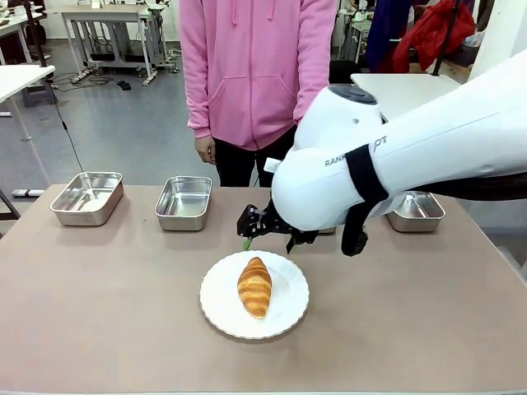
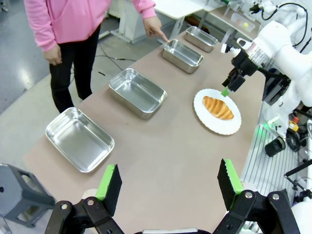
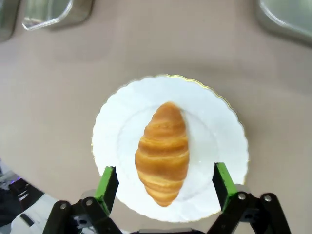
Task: Place the bread in the container.
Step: Place the Butter Roll into the Airtight Container indicated by the human.
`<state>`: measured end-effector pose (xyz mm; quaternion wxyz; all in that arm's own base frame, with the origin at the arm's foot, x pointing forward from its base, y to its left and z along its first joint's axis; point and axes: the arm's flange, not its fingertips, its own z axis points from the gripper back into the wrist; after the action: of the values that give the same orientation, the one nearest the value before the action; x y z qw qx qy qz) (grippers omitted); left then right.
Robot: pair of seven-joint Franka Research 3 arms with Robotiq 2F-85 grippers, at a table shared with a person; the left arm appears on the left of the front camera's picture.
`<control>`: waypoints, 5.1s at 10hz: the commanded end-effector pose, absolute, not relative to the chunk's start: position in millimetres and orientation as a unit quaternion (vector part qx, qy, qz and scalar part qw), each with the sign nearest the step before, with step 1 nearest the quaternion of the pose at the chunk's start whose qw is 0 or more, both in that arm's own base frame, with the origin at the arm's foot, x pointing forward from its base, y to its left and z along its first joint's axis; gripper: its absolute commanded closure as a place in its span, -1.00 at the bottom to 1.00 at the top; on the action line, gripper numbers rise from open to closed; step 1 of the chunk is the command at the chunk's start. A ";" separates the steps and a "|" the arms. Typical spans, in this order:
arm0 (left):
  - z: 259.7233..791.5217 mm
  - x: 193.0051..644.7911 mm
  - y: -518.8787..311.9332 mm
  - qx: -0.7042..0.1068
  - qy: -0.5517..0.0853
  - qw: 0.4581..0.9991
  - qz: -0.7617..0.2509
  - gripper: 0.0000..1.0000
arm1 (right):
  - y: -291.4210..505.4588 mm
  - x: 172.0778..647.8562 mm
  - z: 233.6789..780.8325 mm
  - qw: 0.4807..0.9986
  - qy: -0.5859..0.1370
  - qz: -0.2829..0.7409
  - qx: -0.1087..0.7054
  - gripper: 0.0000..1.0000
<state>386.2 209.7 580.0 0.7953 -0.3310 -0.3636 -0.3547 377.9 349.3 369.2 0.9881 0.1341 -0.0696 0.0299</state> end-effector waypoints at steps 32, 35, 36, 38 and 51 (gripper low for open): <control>583.4 384.8 209.0 -0.337 -0.364 0.794 -0.352 -1.00 | 357.6 425.3 406.8 0.995 -0.093 0.038 0.003 0.20; 583.4 384.8 209.0 -0.337 -0.364 0.794 -0.352 -1.00 | 313.6 481.1 429.0 0.994 -0.100 0.051 0.001 0.20; 583.4 384.8 209.0 -0.337 -0.364 0.794 -0.352 -1.00 | 300.8 499.8 425.5 0.993 -0.095 0.063 0.008 0.20; 583.4 384.8 209.0 -0.337 -0.364 0.794 -0.352 -1.00 | 279.2 535.3 416.2 0.994 -0.088 0.062 0.016 0.20; 583.4 384.8 209.0 -0.337 -0.364 0.794 -0.352 -1.00 | 253.8 612.0 368.2 0.995 -0.075 0.060 0.026 0.04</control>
<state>386.0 209.9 580.3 0.7952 -0.3311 -0.3636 -0.3547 602.6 256.7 366.5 0.9960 0.0148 -0.0736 0.0493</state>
